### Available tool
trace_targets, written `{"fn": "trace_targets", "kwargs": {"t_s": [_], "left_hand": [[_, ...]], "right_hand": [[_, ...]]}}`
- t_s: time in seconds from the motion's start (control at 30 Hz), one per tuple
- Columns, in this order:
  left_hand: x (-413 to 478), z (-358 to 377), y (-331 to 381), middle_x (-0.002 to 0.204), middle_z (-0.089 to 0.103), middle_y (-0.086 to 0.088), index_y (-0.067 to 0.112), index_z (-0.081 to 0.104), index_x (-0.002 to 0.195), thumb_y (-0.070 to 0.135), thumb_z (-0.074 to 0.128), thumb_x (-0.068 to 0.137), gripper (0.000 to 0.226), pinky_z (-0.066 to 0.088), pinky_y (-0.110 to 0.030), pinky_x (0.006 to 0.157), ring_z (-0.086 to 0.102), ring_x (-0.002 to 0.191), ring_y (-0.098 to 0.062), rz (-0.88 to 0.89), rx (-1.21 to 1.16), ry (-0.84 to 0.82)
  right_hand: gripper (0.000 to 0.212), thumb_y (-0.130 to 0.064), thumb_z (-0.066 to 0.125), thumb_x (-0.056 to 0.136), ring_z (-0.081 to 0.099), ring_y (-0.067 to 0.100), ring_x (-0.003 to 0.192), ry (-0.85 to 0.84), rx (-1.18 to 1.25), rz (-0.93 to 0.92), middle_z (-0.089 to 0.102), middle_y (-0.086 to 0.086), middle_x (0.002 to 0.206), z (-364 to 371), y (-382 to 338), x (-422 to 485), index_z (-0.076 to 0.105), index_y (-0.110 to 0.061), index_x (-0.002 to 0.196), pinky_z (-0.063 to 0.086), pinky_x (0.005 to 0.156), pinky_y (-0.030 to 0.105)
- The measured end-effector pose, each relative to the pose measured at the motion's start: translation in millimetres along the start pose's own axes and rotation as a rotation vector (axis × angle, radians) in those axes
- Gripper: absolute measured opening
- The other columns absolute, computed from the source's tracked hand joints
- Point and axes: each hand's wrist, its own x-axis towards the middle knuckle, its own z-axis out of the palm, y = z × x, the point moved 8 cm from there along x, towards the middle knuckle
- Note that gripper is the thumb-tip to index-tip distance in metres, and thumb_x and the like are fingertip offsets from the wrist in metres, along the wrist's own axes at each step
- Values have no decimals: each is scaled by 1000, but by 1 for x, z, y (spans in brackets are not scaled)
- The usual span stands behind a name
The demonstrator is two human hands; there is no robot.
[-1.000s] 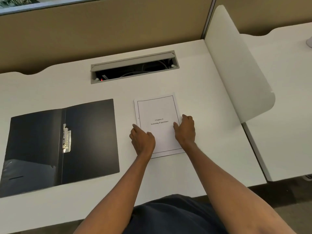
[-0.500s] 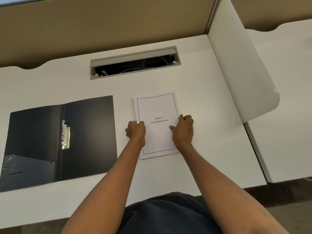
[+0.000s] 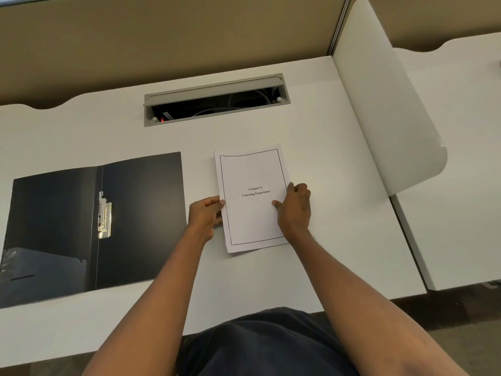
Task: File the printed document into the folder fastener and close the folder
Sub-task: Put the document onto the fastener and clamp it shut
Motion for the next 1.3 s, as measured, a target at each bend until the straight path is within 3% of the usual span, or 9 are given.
{"fn": "trace_targets", "kwargs": {"t_s": [0.2, 0.37, 0.5, 0.6, 0.67, 0.83, 1.0, 1.13, 1.3], "left_hand": [[4, -5, 1, 113, 76, -16, -3, 68, 123, -2, 71, 93, 30, 64, -32, 75, 75, 98, -27, 1, -60, -76], [7, -27, 6, 97, 79, -6, 5, 71, 112, -1, 73, 91, 22, 62, -25, 64, 79, 77, -14, -15, -126, -91], [11, -54, 14, 86, 82, -1, 7, 70, 109, -1, 72, 92, 19, 63, -25, 63, 80, 74, -12, -25, -180, -94], [11, -80, 21, 94, 81, -6, 7, 70, 109, -1, 72, 92, 19, 64, -27, 64, 80, 78, -16, -20, -194, -85], [11, -99, 27, 96, 81, -8, 5, 71, 109, -1, 71, 92, 17, 64, -27, 63, 80, 78, -18, -13, -195, -78], [4, -160, 40, 88, 83, -4, 8, 72, 103, 0, 71, 93, 13, 63, -26, 61, 81, 77, -16, 18, -163, -42], [6, -234, 50, 96, 82, -4, 11, 75, 106, 4, 73, 92, 16, 65, -28, 67, 81, 88, -18, 64, -75, -1], [0, -256, 70, 96, 82, 2, 19, 77, 104, 12, 74, 93, 13, 66, -30, 75, 80, 91, -15, 218, 122, 19], [-6, -316, 108, 108, 75, 5, 21, 75, 121, 14, 74, 93, 28, 61, -28, 88, 71, 96, -7, 455, 453, 203]], "right_hand": [[57, -36, 66, 97, 44, 29, 130, -33, 115, 26, 43, 13, 138, -2, 2, -1, 48, -5, 141, 46, 105, 37], [71, -39, 64, 98, 38, 30, 140, -50, 363, 106, 40, 14, 149, -6, 5, 3, 36, -4, 153, 41, 110, 41], [65, -38, 61, 100, 56, 26, 125, -123, 570, 119, 57, 12, 136, -1, -12, 4, 40, -4, 153, 45, 107, 38], [34, -32, 52, 104, 58, 19, 89, -211, 673, 73, 63, 3, 101, 8, -41, -1, 62, -7, 125, 49, 80, 35], [27, -22, 49, 104, 34, 15, 62, -248, 756, 36, 43, -2, 72, 15, -63, -8, 55, -2, 88, 29, 59, 31], [39, -8, 55, 101, 17, 9, 51, -332, 829, 1, 24, -10, 58, 34, -111, -31, 39, -17, 66, 15, 48, 23], [34, -6, 59, 100, 13, 25, 71, -459, 900, -2, 20, 3, 68, 68, -162, -58, 43, -9, 70, 16, 62, 32], [20, -6, 60, 100, 32, 27, 78, -499, 940, 68, 45, 14, 79, 86, -165, -65, 65, 13, 96, 29, 73, 38], [16, -5, 61, 100, 62, 27, 88, -513, 1006, 114, 73, 18, 97, 104, -191, -77, 76, -9, 101, 51, 88, 43]]}}
